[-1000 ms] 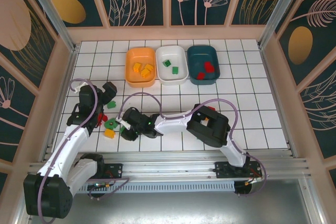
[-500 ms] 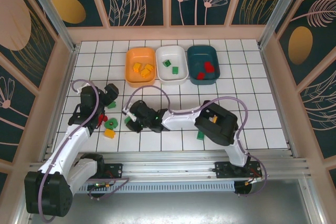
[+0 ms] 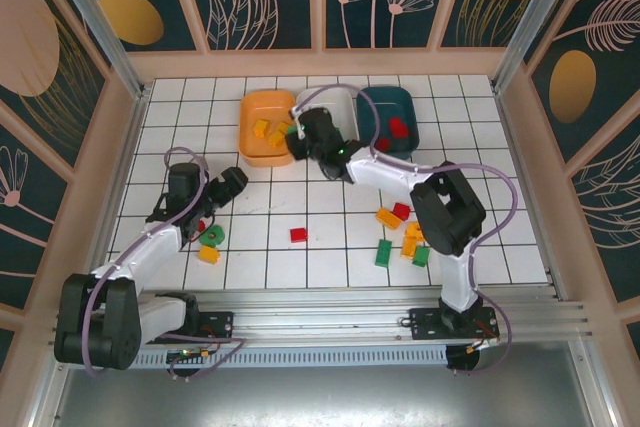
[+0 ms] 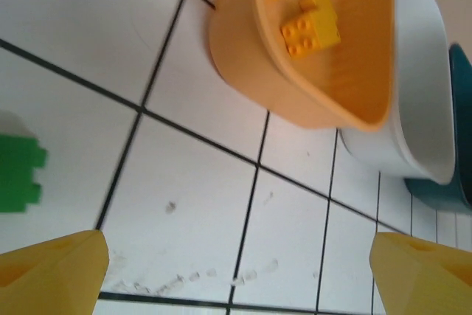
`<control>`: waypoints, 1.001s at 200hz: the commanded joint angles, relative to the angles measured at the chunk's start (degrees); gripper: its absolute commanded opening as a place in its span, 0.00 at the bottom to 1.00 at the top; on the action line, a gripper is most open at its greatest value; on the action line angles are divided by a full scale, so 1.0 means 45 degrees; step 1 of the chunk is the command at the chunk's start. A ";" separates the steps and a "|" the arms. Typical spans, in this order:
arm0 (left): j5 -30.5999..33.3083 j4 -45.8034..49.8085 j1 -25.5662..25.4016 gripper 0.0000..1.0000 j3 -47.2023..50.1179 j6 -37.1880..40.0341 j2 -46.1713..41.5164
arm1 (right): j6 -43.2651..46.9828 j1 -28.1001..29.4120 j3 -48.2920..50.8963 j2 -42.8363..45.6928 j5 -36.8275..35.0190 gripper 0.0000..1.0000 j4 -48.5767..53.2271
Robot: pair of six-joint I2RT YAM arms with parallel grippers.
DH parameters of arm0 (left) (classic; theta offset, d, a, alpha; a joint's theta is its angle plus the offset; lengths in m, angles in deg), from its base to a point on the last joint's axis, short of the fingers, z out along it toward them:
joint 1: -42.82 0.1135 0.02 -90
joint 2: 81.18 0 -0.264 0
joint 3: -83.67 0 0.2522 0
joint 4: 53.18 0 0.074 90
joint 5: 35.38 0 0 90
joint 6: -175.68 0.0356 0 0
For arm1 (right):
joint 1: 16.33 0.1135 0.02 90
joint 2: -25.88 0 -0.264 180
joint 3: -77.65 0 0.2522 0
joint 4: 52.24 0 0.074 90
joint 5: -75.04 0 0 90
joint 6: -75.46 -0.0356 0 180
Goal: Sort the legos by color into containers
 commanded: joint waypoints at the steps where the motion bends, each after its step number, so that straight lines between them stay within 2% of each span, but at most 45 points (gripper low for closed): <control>1: -0.1197 -0.1195 -0.0715 0.93 -0.0300 -0.0048 0.0026 | -0.0863 -0.0878 -0.1486 -0.1255 -0.0654 0.27 0.1661; 22: -0.1149 -0.0889 -0.1310 0.93 -0.0755 0.0198 0.0169 | -0.1097 -0.1410 -0.2897 -0.2344 -0.0689 0.28 0.2563; 53: -0.1072 -0.0690 -0.1443 0.95 -0.0917 0.0357 0.0087 | -0.1042 -0.1982 -0.4375 -0.3263 -0.0530 0.31 0.3337; 82: -0.1184 -0.0656 -0.1435 0.98 -0.1012 0.0418 0.0382 | -0.0713 -0.2142 -0.5259 -0.3416 -0.0371 0.49 0.3821; 110: -0.1317 -0.0856 -0.1487 0.98 -0.1152 0.0339 0.0573 | -0.0552 -0.2128 -0.5256 -0.2671 -0.0848 0.55 0.3995; 127: -0.1468 -0.1029 -0.1613 0.99 -0.1283 0.0334 0.0572 | -0.0606 -0.1971 -0.4040 -0.1298 -0.1276 0.56 0.3473; 150: -0.1470 -0.1729 -0.2142 0.99 -0.1313 0.0249 0.0707 | -0.1352 -0.1595 -0.1018 0.1378 -0.2063 0.57 0.2342; 178: -0.1422 -0.3052 -0.3606 0.99 -0.1325 0.0316 0.1131 | -0.3060 -0.0898 0.3226 0.4551 -0.3248 0.61 0.1756; 200: -0.1218 -0.3823 -0.4882 0.98 -0.1497 0.0634 0.1588 | -0.4233 -0.0460 0.5846 0.6512 -0.4239 0.63 0.3018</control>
